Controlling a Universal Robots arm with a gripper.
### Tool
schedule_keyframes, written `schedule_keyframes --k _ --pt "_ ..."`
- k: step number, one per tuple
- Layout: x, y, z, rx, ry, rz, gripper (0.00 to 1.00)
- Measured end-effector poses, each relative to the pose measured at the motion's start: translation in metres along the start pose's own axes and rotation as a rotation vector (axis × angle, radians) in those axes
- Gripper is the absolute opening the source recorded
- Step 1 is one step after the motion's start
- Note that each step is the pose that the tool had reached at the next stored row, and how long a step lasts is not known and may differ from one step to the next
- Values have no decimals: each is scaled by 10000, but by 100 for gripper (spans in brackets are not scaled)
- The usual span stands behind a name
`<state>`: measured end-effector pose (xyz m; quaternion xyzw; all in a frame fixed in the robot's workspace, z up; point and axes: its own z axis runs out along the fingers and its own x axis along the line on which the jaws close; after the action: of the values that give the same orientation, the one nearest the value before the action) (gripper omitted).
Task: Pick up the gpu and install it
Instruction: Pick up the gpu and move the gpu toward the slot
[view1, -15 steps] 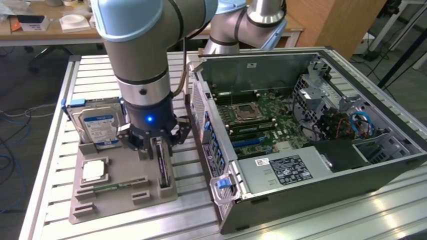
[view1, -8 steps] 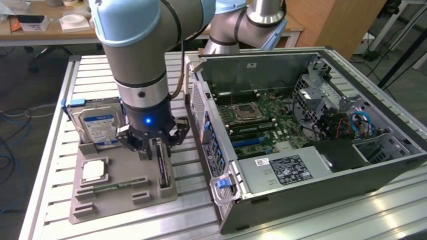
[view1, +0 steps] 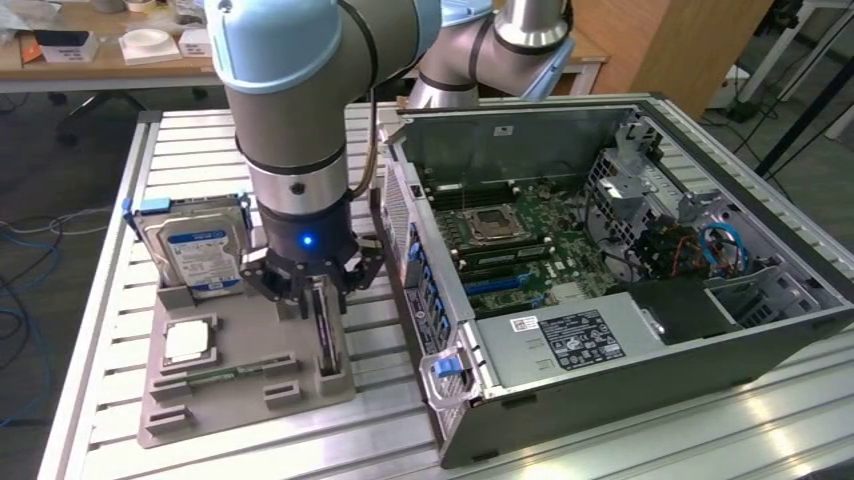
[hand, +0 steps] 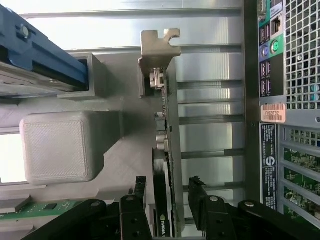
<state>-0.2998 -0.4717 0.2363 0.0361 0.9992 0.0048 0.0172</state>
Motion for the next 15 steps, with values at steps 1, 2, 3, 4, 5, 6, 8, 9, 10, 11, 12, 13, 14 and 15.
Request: schedule_keyframes --k 1,2,3,4,5,6,8,9,10,11,12,13,14,15 --pt "0 0 18 1 4 0 47" --pt "1 -1 34 2 7 1 47" --pt "0 -1 44 1 9 0 47" --pt "1 -1 48 2 22 0 47" --pt "1 -1 48 5 27 -1 47" --pt "1 -1 55 3 28 0 47" --pt "14 -3 72 1 27 -1 47" --pt "15 -3 73 2 28 -1 47" --pt "15 -3 74 4 33 -2 47" --pt "25 -3 82 4 34 4 47" --pt "50 -5 89 3 32 6 47" --pt "69 -6 93 3 32 6 47" --pt "71 -6 94 2 32 6 47" --pt "71 -6 94 3 32 5 47"
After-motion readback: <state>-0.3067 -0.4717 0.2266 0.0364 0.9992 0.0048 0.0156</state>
